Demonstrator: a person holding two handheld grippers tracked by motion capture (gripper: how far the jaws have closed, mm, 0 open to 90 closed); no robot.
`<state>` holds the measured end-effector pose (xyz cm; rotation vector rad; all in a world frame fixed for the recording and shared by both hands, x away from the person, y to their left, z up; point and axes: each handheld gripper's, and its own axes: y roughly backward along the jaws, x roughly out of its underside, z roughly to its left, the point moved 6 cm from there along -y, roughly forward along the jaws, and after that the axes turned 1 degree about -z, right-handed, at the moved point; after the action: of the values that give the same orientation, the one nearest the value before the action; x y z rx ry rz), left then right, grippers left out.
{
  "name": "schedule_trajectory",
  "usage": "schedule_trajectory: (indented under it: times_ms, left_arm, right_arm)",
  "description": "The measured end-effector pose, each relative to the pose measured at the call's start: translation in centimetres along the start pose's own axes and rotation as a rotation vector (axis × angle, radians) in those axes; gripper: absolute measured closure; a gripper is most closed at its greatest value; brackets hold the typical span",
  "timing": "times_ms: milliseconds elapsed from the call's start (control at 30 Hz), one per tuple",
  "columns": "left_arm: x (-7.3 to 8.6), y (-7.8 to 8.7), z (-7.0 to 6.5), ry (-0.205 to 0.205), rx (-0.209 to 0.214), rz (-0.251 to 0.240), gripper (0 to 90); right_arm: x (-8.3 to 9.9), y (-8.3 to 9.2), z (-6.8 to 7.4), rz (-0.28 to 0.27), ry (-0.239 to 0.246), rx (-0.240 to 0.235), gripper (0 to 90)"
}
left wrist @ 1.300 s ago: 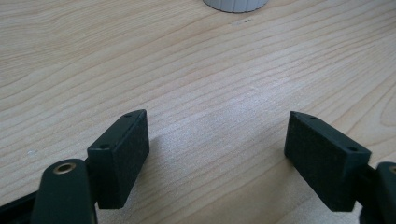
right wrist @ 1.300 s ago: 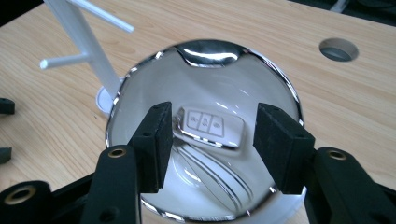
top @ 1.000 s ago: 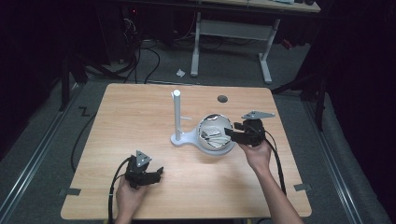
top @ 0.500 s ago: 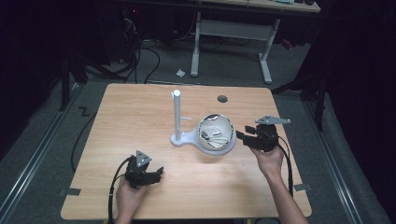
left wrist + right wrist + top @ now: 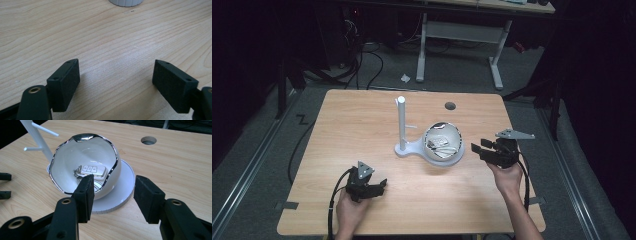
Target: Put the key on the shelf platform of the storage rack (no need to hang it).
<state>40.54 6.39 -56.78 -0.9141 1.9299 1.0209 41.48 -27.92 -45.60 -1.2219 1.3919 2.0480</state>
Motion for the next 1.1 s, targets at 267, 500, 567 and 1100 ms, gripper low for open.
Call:
schedule_trajectory:
  times_ms: [267,500,567,1100]
  left_arm:
    - [0.0,0.0,0.0,0.0,0.0,0.0,22.6]
    - [0.0,0.0,0.0,0.0,0.0,0.0,22.6]
    - [0.0,0.0,0.0,-0.001,0.0,0.0,22.6]
    - [0.0,0.0,0.0,-0.001,-0.001,0.0,22.6]
  right_arm:
    - [0.8,0.9,-0.4,-0.014,-0.015,0.004,51.3]
    - [1.6,1.6,-0.6,-0.029,-0.035,0.003,51.4]
    - [1.9,1.8,-0.7,-0.033,-0.04,0.001,51.5]
    - [3.6,2.6,-0.3,-0.035,-0.051,-0.009,51.6]
